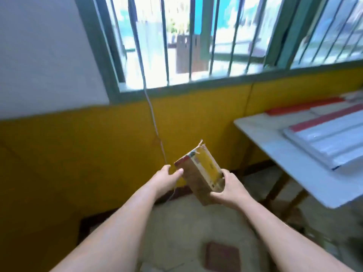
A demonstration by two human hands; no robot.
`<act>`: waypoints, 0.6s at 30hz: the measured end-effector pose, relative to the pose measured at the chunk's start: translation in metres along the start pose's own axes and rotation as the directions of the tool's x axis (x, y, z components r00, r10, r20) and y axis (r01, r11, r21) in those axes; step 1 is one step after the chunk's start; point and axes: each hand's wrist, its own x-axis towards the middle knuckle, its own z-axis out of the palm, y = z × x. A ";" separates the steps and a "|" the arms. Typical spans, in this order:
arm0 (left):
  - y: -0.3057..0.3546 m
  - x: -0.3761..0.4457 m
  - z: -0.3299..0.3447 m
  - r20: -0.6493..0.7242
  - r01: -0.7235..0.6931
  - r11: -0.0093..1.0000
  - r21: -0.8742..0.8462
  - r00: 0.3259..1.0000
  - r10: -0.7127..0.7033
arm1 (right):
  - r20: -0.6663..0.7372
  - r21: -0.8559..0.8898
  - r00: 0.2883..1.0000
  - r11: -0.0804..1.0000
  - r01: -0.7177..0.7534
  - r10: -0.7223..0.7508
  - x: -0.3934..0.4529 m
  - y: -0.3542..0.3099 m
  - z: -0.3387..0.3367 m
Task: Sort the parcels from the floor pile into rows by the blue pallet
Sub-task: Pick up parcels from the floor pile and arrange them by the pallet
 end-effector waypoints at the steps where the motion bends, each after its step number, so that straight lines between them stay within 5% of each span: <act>1: 0.049 -0.028 -0.023 0.005 -0.007 0.984 -0.178 1.000 0.008 | -0.055 -0.022 0.998 1.000 0.008 -0.009 -0.021 -0.022 -0.050; 3: 0.138 -0.090 -0.055 0.053 -0.022 0.915 -0.403 0.997 0.048 | -0.166 -0.122 0.985 0.992 0.019 -0.040 -0.069 -0.051 -0.135; 6: 0.235 -0.180 -0.077 0.171 -0.031 0.869 -0.493 0.976 0.132 | -0.344 -0.269 0.930 0.962 0.037 -0.132 -0.140 -0.068 -0.238; 12: 0.354 -0.306 -0.023 0.320 0.031 0.737 -0.675 0.912 0.255 | -0.563 -0.597 0.636 0.792 0.128 -0.527 -0.271 -0.008 -0.382; 16: 0.402 -0.384 0.078 0.304 -0.012 0.686 -0.728 0.891 0.338 | -0.534 -0.589 0.631 0.783 0.200 -0.562 -0.366 0.083 -0.448; 18: 0.422 -0.417 0.134 0.255 -0.079 0.672 -0.736 0.888 0.383 | -0.620 -0.401 0.655 0.892 0.209 -0.433 -0.410 0.128 -0.475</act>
